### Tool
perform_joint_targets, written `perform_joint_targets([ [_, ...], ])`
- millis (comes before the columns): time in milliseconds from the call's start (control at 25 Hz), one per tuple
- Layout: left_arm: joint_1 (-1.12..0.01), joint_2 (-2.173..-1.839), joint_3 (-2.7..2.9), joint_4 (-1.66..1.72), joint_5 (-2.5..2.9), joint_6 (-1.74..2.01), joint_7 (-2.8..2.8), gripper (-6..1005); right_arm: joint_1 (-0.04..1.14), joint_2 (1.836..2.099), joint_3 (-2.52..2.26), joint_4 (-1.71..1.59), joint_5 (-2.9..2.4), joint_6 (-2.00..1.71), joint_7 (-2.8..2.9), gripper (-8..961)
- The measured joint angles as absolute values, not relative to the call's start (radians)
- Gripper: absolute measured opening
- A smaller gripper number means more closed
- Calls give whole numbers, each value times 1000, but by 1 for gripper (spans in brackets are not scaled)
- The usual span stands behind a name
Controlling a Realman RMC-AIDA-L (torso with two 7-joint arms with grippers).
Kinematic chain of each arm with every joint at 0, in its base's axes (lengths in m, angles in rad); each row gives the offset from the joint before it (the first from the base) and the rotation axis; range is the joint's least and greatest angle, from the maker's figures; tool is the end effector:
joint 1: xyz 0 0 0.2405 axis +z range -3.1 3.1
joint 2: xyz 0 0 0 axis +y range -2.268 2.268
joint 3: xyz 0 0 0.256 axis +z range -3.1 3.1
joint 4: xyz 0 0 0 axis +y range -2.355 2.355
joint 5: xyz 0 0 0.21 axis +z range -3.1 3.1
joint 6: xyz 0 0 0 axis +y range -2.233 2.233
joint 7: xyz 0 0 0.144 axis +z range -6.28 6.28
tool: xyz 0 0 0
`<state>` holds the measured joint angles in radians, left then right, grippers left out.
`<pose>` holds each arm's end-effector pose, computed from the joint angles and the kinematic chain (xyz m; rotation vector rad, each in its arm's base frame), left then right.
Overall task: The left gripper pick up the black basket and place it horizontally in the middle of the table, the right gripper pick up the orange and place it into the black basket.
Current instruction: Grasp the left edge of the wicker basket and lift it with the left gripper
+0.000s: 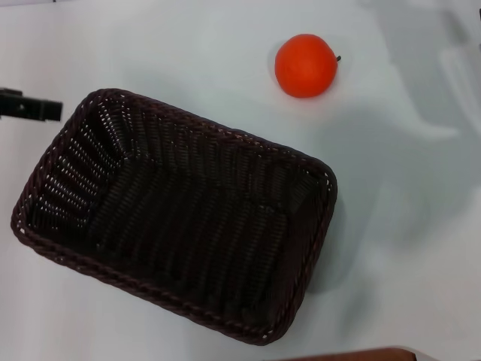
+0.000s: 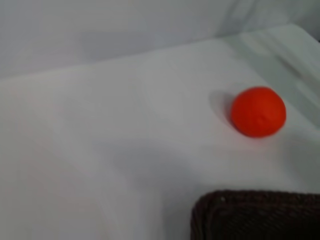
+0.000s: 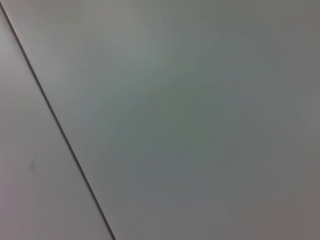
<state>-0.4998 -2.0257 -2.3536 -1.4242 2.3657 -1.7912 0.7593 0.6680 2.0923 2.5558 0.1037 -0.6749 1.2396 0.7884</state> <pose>-0.2295 0.3352 0.1129 -2.4740 -1.2129 -0.0695 0.2761 0.4014 0.0460 -0.7626 -1.3481 -1.2547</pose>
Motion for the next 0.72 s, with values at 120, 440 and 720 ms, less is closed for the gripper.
perform_joint_targets([
  [120,-509,-2031,-2328,-1422,2391,-1810,741,860,668,2092,2557,105,-675,1224,788,927],
  [440,-533,-2059,-2297,-1392,2484,-1805,721,859,676,2092,2558,107,-674,1210,788,927],
  [720,-550,-2069,-2285,-1338,2538,-1768,726,858,678,2092,2560,107,-673,1209,788,926],
])
